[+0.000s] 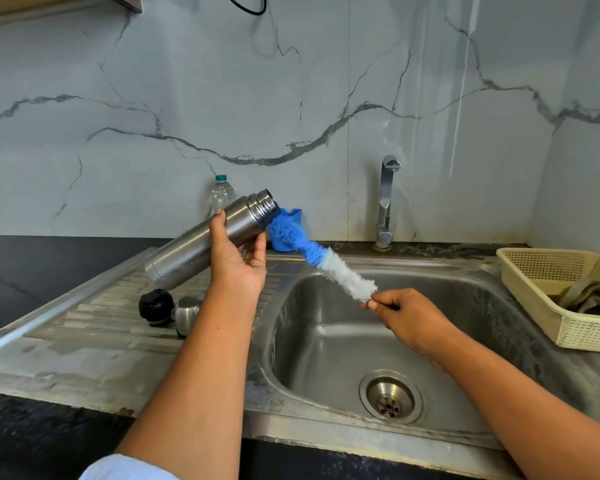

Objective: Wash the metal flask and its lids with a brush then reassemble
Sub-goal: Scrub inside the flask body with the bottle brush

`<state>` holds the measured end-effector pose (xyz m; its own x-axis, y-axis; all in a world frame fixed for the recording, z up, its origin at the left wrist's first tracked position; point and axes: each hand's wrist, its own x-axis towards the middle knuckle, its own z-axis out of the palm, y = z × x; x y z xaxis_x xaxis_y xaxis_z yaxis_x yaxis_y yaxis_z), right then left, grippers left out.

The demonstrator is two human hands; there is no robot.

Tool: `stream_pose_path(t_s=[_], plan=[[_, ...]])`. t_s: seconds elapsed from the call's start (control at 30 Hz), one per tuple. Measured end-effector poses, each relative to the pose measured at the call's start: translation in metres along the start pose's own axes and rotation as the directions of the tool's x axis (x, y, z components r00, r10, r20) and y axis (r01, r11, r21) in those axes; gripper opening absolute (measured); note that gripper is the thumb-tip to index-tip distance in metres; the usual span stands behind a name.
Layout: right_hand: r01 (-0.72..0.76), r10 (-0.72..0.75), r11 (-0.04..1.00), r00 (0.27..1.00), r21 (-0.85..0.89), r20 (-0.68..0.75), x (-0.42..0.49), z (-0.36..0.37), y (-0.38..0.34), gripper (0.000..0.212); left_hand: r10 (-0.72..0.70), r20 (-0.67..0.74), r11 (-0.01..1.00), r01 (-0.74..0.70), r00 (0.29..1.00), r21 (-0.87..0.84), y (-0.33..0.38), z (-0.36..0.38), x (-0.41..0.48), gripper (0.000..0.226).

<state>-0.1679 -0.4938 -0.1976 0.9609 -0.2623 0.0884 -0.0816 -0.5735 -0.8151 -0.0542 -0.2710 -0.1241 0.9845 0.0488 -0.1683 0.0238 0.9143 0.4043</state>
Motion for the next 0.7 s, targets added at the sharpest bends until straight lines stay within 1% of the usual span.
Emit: stream_pose_path(t_s=[0.07,0.27,0.47,0.6,0.7], plan=[[-0.004,0.005,1.0,0.999,0.024,-0.033,-0.001,-0.002,-0.002,0.019,0.007,0.004,1.0,-0.007,1.0,-0.009,0.001,0.001,0.0,0.068],[0.026,-0.026,1.0,0.999,0.001,-0.046,-0.007,-0.002,-0.01,0.023,0.045,0.038,0.999,-0.044,0.998,-0.014,0.003,0.002,0.0,0.068],[0.014,-0.016,0.999,0.999,-0.034,-0.046,-0.007,-0.007,-0.013,0.023,0.02,0.077,0.999,-0.024,0.997,0.046,-0.006,0.002,-0.003,0.066],[0.021,-0.024,0.998,0.998,-0.066,-0.053,-0.007,-0.009,-0.016,0.022,0.011,0.099,0.989,-0.026,0.995,0.143,-0.014,0.003,-0.006,0.064],[0.019,-0.024,0.997,0.997,-0.073,-0.068,-0.008,-0.017,-0.016,0.022,0.039,0.087,0.993,-0.048,0.995,0.107,-0.008,0.001,-0.002,0.066]])
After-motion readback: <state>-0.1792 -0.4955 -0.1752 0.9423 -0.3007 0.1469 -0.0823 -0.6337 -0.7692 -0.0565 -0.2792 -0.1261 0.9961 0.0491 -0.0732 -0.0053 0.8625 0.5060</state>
